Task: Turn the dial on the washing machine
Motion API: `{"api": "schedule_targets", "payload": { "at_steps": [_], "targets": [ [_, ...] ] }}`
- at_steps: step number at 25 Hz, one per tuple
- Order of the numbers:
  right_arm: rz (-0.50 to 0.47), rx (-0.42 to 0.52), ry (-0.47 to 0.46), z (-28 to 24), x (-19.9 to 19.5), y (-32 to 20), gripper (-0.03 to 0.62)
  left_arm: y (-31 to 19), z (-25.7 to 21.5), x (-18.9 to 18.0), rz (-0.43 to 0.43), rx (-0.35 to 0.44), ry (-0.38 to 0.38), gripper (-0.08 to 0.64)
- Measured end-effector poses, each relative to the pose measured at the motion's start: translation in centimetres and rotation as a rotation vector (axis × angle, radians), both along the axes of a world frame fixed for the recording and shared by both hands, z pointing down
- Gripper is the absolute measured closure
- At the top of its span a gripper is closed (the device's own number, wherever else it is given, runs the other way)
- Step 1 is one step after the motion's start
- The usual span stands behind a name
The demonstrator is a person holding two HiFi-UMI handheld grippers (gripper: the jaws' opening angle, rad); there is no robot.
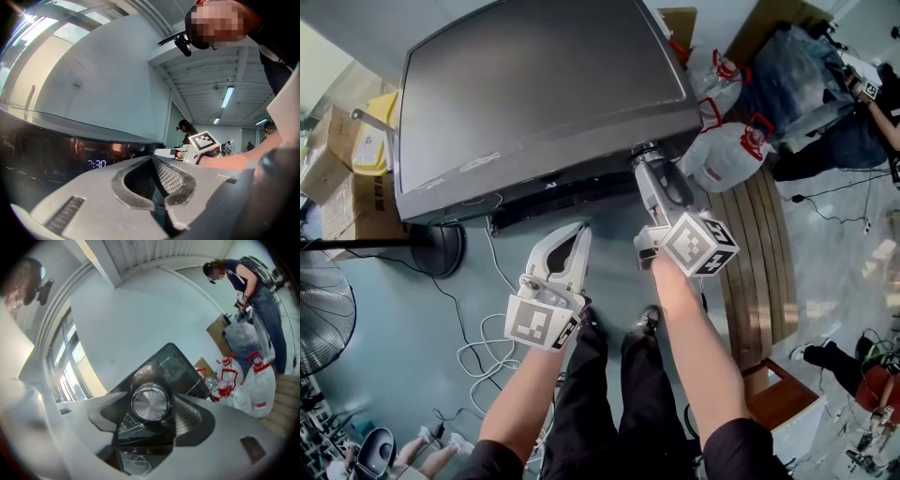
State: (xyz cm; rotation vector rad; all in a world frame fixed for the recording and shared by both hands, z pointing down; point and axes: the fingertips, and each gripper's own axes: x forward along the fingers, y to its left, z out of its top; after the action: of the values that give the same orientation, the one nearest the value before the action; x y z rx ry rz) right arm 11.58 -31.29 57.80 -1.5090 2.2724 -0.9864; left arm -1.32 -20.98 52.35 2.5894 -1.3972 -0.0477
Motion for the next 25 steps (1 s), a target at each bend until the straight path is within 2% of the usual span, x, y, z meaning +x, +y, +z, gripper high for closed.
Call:
{"api": "schedule_targets", "payload": {
  "at_steps": [6,9,11,14,18,25],
  "targets": [
    [-0.069,0.135,0.360,-1.9,0.3,2.6,0.301,0.3,-1.2,-0.3,-0.016,-0.003,-0.002,0.545],
    [-0.110,0.226,0.507,-4.3,0.0,4.2,0.383,0.6,-2.7,-0.4,-0.022,0.008,-0.013,0.545],
    [-0.144,0.263,0.574,-5.5,-0.2,5.7,0.404,1.1,-3.7,-0.7,-0.034,0.007,-0.009,0.545],
    [-0.176,0.280,0.612,-7.0,0.1,7.6,0.469,1.8,-5.7,-1.1,-0.061,0.009,-0.014,0.545],
    [-0.199,0.292,0.597,-10.3,0.9,9.7,0.545,3.1,-8.3,-1.8,-0.106,-0.019,-0.011,0.545],
    [-0.248,0.310,0.532,-16.7,2.0,14.2,0.571,7.1,-13.2,-2.4,-0.163,-0.031,-0.028,0.546]
  ]
}}
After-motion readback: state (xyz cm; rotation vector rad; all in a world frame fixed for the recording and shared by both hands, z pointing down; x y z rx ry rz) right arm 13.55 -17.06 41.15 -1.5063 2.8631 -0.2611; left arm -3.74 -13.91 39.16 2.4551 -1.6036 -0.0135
